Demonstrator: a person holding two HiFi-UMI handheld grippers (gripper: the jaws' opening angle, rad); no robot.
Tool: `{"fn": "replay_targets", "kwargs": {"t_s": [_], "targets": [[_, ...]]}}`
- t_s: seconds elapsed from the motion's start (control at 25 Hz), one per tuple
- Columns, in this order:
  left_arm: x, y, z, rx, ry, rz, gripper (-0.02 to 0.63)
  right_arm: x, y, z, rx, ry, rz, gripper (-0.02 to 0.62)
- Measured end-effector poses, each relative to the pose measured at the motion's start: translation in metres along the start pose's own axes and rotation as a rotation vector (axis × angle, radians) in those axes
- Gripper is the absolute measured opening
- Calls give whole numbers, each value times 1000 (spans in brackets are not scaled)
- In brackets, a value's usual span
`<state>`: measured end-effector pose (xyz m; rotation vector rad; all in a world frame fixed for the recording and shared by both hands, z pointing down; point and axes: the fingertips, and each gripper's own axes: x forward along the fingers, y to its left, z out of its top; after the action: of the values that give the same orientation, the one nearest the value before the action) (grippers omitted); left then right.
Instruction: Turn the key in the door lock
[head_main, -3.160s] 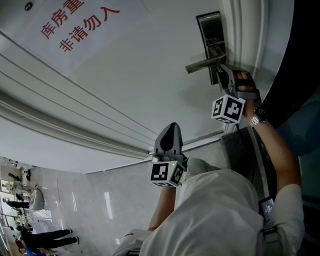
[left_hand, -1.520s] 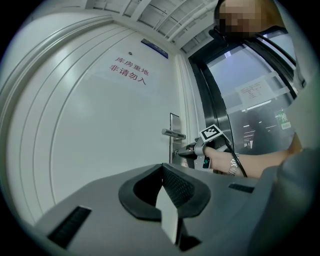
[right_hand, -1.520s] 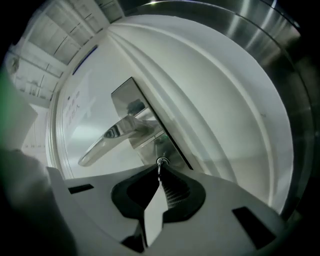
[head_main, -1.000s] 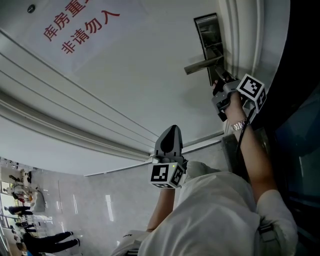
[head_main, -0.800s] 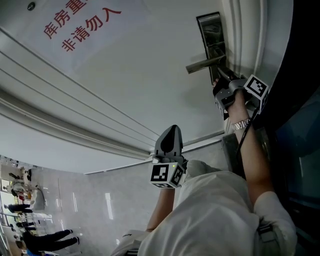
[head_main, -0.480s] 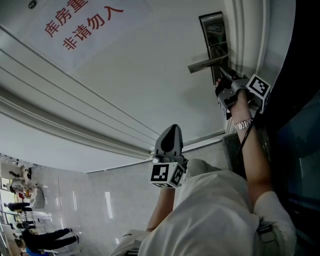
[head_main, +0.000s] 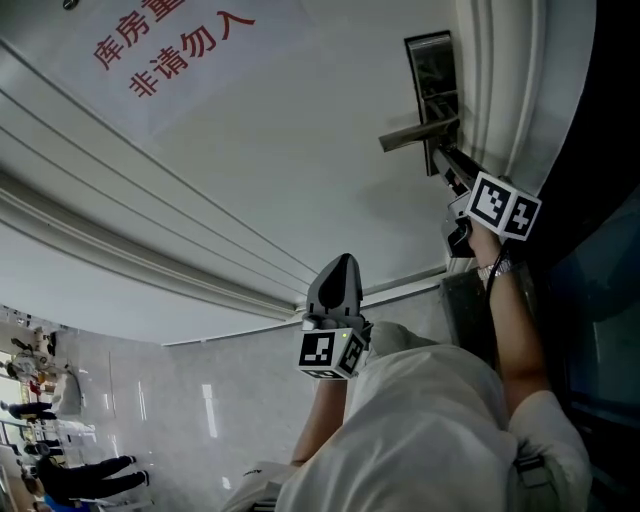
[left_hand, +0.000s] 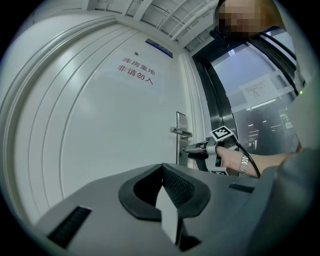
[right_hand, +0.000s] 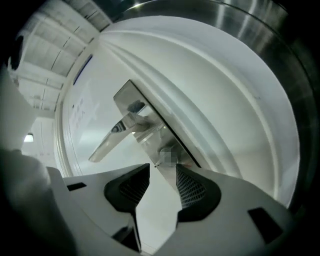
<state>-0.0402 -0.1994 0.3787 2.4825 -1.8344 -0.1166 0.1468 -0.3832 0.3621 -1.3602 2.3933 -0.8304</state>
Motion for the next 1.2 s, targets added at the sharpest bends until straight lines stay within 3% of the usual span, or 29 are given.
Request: {"fn": "replay_targets", "kwargs": {"t_s": [0.2,0.52,0.64,0.88,1.2], "targets": [[-1,-1,-2,-5,5,-3,9,-6,-3,2,-402,17,-141,140],[-3,-1,-3,-13,-1,-8,9,-2,11,5,-1129,83,-345,140],[-6,1,-5,-17,5,-3,9,2,15,4,-1335,93,-390,140],[-11,13,-7,-22,3,22,9,16,18,-2,-1505,129,-404,138],[-14,25,-8,-19,3,39,9,21,13,-5,-1525,144,-423,131]]}}
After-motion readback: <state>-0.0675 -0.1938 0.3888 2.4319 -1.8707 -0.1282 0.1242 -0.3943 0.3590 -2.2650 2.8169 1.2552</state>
